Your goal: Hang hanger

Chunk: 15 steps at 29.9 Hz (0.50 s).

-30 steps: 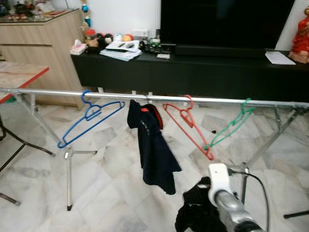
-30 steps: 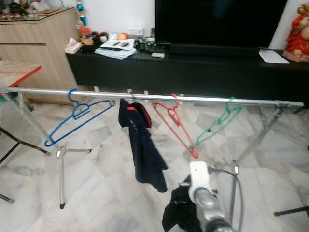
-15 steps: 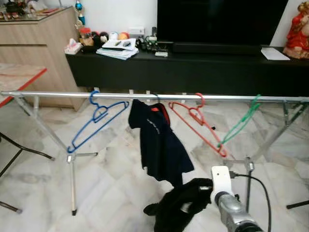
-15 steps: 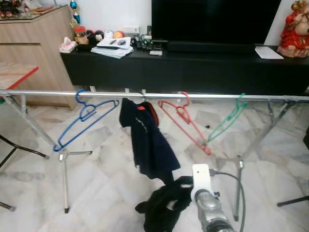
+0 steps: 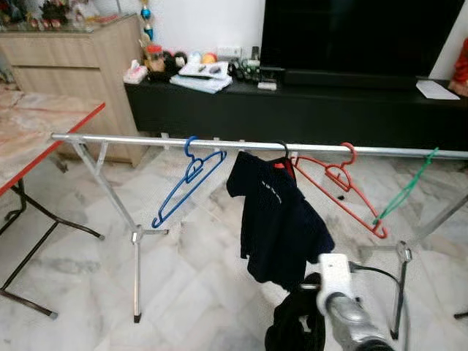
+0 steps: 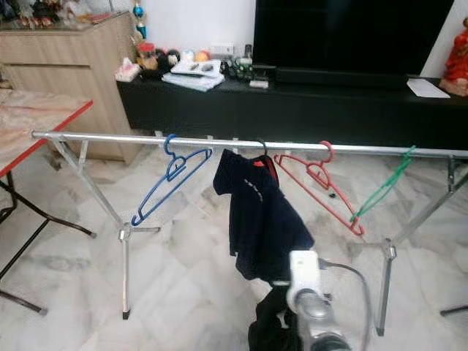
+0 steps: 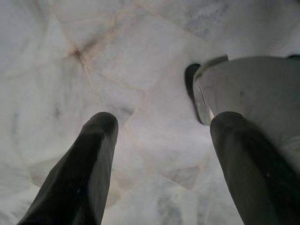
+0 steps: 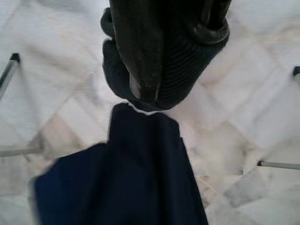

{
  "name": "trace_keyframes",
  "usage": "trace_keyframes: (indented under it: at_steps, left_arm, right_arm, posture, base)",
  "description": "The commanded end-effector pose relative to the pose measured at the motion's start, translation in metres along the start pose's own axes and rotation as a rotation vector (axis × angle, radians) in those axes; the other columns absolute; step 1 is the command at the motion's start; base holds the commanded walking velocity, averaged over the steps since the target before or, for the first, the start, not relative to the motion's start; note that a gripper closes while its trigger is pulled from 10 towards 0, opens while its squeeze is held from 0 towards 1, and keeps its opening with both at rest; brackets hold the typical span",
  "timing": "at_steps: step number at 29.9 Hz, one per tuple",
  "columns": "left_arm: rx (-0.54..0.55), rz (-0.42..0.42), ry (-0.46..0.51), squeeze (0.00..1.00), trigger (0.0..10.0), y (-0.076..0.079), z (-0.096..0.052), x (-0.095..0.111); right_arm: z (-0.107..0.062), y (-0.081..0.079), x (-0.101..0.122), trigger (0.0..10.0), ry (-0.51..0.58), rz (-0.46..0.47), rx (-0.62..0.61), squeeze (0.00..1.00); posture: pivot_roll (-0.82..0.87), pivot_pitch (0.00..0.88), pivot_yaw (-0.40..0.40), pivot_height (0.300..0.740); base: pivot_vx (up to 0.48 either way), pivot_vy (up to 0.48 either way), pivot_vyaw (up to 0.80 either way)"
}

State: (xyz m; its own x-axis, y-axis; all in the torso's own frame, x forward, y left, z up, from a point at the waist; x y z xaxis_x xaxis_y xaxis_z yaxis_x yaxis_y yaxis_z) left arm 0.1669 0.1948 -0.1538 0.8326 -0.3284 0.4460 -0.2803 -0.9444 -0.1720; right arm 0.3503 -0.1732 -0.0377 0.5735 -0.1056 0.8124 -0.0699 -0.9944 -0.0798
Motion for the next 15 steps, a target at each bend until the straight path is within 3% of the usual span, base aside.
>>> trace_keyframes:
  at_steps: [1,5,15]
  left_arm:
    - [-0.024,0.004,-0.010,0.00,10.0,0.007,0.000,-0.004]
    - [-0.024,0.004,-0.010,0.00,10.0,0.008,0.000,-0.004]
    - [-0.025,0.009,-0.009,0.00,10.0,0.008,0.000,-0.003]
  right_arm:
    - [-0.001,0.013,0.005,10.0,0.028,0.008,-0.023,0.00]
    - [-0.003,0.017,0.000,10.0,0.024,0.015,-0.025,0.00]
    - [-0.006,0.023,-0.009,10.0,0.030,0.010,-0.017,0.00]
  posture:
    - [0.01,0.018,0.018,0.740]
    - [0.01,0.013,0.017,0.740]
    - [0.01,0.000,0.017,0.740]
  base:
    - [0.000,0.281,0.00]
    - [0.000,0.280,0.00]
    - [0.000,0.280,-0.78]
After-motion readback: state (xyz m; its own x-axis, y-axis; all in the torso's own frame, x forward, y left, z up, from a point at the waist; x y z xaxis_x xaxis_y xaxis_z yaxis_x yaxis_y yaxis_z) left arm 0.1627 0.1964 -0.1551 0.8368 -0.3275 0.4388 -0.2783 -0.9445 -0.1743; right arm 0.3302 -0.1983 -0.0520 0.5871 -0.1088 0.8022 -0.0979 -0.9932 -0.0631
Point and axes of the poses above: a point about 5 cm out from each wrist's last joint towards the gripper, its own z axis pointing out of the wrist towards the gripper, its own x axis along the axis of the wrist's last joint, y = z × x, the point moved 6 cm from there along z, pointing out of the wrist towards the gripper, and after that the axes turned 10 degrees about z, right-handed, at the moved point
